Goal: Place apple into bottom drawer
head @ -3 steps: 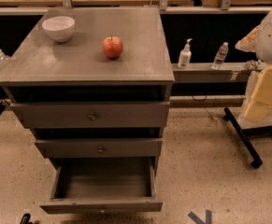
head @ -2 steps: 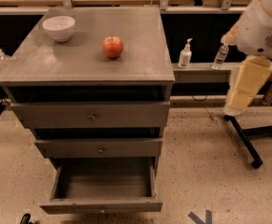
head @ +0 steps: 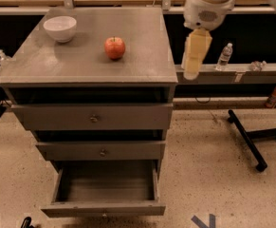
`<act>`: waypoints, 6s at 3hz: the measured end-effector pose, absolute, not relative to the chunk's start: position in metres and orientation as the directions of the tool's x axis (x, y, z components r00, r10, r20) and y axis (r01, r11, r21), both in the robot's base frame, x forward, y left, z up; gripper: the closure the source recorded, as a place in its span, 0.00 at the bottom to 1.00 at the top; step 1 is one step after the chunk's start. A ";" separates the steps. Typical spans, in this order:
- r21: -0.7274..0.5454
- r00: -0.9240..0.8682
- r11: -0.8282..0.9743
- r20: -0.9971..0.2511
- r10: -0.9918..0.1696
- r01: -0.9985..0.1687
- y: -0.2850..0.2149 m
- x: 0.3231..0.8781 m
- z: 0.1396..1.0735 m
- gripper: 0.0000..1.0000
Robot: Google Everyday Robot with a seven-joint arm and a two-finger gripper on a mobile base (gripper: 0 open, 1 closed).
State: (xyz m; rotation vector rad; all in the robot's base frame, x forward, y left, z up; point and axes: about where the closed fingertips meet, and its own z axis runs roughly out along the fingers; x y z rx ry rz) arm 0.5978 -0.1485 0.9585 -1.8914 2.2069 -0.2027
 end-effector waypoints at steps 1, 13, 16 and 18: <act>-0.268 -0.121 0.161 -0.159 -0.980 -0.950 -0.115 0.649 0.952 0.00; -0.072 -0.181 0.545 -0.900 -0.396 -0.835 0.050 0.800 0.867 0.00; 0.020 -0.226 0.578 -0.931 -0.287 -0.816 0.059 0.818 0.828 0.64; -0.032 -0.112 0.584 -0.971 -0.210 -0.811 0.026 0.797 0.871 1.00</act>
Offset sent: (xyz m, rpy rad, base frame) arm 0.0451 0.0289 -0.0062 0.0515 -0.0226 0.0145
